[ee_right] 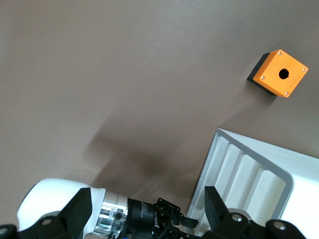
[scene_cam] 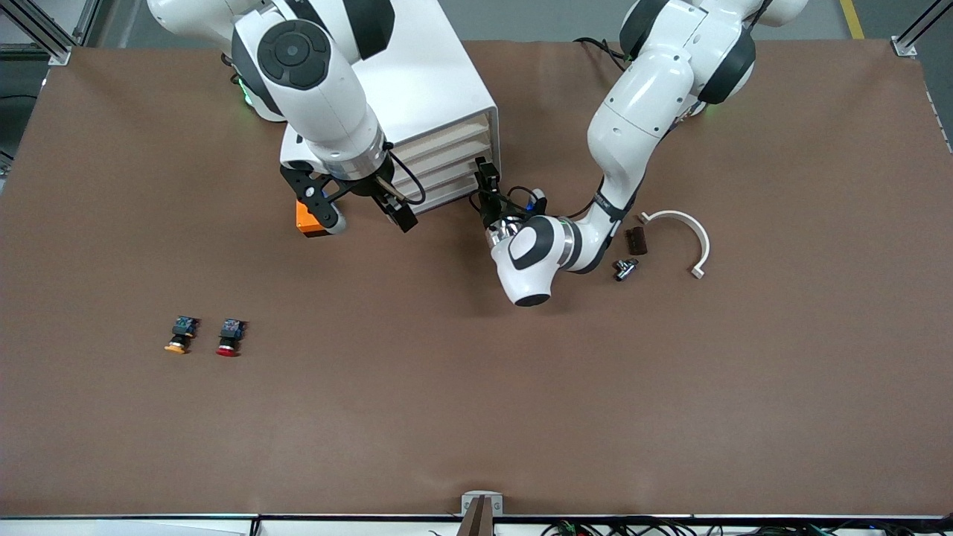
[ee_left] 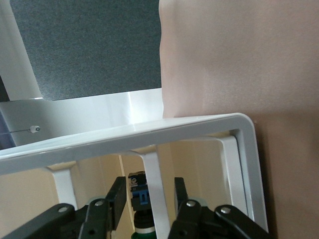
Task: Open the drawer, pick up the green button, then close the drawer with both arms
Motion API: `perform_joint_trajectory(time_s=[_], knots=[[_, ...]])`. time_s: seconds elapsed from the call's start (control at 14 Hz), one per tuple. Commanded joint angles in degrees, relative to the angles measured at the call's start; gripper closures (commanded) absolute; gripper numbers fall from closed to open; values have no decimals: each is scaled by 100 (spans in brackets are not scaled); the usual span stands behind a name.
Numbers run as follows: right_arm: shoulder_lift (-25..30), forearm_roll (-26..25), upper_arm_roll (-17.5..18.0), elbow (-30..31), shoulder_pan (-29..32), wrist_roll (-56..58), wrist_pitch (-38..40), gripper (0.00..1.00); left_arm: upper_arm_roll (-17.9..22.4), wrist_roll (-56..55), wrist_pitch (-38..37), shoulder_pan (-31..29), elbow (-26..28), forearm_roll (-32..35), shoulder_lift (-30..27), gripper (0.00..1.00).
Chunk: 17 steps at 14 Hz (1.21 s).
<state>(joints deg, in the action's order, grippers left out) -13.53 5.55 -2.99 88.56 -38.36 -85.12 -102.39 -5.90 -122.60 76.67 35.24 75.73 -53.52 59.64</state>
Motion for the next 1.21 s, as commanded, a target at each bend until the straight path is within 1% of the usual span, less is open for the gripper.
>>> perform_joint_trajectory(time_s=[0.0, 0.14, 0.64, 1.0, 1.14], knots=[[-115, 25, -53, -225, -136, -154, 61, 0, 1, -132, -73, 106, 29, -150, 30, 57], [-124, 8, -53, -225, -163, -320, 61, 0, 1, -132, -73, 168, 91, -150, 30, 60], [-124, 8, -53, -234, -216, -338, 52, 0, 10, -124, -65, 256, 144, -141, 39, 82], [-150, -10, -53, -225, -224, -382, 52, 0, 18, -132, -65, 186, 135, -150, 30, 91], [-159, -18, -61, -225, -251, -382, 44, 0, 36, -133, -56, 107, 126, -211, 30, 92]])
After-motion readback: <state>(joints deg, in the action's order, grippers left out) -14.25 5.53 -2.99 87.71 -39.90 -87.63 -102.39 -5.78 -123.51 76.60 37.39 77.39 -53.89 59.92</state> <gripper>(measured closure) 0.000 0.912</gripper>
